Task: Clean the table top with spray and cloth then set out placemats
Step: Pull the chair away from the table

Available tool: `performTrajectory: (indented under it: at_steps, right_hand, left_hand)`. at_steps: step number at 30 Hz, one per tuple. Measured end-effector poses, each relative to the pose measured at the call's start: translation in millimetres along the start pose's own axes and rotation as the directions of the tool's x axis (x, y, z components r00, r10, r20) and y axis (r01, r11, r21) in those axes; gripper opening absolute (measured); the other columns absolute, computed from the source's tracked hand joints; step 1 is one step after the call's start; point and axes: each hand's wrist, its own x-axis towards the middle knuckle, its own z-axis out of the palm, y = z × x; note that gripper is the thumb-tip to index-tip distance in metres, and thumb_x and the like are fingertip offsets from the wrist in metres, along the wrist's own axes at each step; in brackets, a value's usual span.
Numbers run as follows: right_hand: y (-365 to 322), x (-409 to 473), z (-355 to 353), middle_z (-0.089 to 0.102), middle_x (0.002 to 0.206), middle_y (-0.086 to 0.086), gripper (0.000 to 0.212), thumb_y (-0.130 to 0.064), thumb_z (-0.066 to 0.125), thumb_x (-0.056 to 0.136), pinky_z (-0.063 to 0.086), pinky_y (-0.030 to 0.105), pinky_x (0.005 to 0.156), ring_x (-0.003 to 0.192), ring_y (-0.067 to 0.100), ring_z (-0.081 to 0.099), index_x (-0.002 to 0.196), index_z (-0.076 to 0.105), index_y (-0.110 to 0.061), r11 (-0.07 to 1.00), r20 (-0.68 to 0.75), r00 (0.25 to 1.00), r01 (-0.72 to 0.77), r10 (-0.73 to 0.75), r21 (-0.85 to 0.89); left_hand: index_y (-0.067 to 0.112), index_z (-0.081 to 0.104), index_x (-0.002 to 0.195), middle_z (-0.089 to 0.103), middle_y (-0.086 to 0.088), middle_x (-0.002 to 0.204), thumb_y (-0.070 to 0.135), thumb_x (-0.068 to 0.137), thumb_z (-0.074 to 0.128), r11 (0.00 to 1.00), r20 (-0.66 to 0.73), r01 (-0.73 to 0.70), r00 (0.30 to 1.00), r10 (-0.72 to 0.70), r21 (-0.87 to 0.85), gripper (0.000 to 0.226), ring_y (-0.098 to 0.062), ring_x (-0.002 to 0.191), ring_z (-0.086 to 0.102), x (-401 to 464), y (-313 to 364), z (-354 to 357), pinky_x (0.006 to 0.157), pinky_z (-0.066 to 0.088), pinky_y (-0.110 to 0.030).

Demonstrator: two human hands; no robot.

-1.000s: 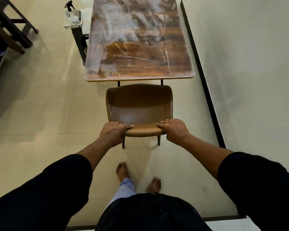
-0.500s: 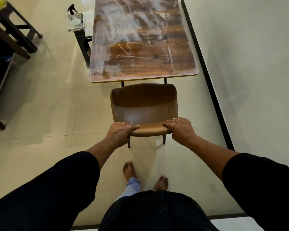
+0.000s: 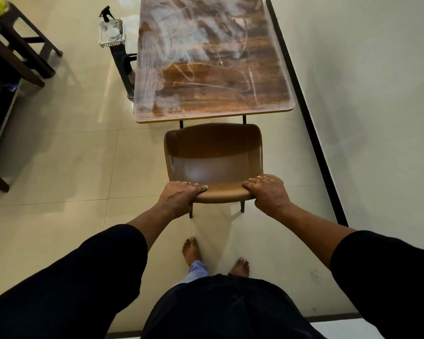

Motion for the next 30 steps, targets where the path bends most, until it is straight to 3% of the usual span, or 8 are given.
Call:
performTrajectory:
  at_steps: [11,20,30]
  right_hand:
    - [3.3,3.8,-1.0,0.074,0.105,-0.006,0.042,-0.011,0.058,0.085,0.054,0.038,0.088,0.1,0.022,0.07,0.121,0.069,-0.03,1.0,0.023,1.0,0.008,-0.008,-0.01]
    - [-5.6,4.0,-3.6,0.073,0.099,-0.008,0.045,-0.012,0.069,0.08,0.055,0.036,0.078,0.09,0.021,0.069,0.12,0.068,-0.032,1.0,0.098,0.995,0.0,-0.001,0.007]
    - [-15.1,1.3,-1.3,0.071,0.094,-0.007,0.039,-0.013,0.066,0.084,0.05,0.032,0.075,0.085,0.021,0.067,0.119,0.069,-0.031,0.999,0.075,0.997,-0.003,0.0,0.04]
  left_hand:
    - [0.035,0.047,0.161,0.066,0.002,0.15,0.013,0.095,0.067,0.999,0.002,-0.003,1.0,0.003,-0.034,0.072,-0.025,0.125,0.067,-0.8,-0.8,-5.3,0.092,0.056,-0.037]
    - [0.037,0.05,0.158,0.068,0.002,0.146,0.008,0.091,0.07,0.998,0.023,0.027,0.999,-0.026,-0.048,0.076,-0.025,0.121,0.068,-7.3,-5.6,-1.6,0.092,0.057,-0.039]
    - [0.04,0.051,0.157,0.066,0.003,0.149,0.008,0.09,0.071,0.998,0.056,0.038,0.998,-0.035,-0.043,0.077,-0.024,0.128,0.066,-10.6,-14.6,5.0,0.098,0.056,-0.039]
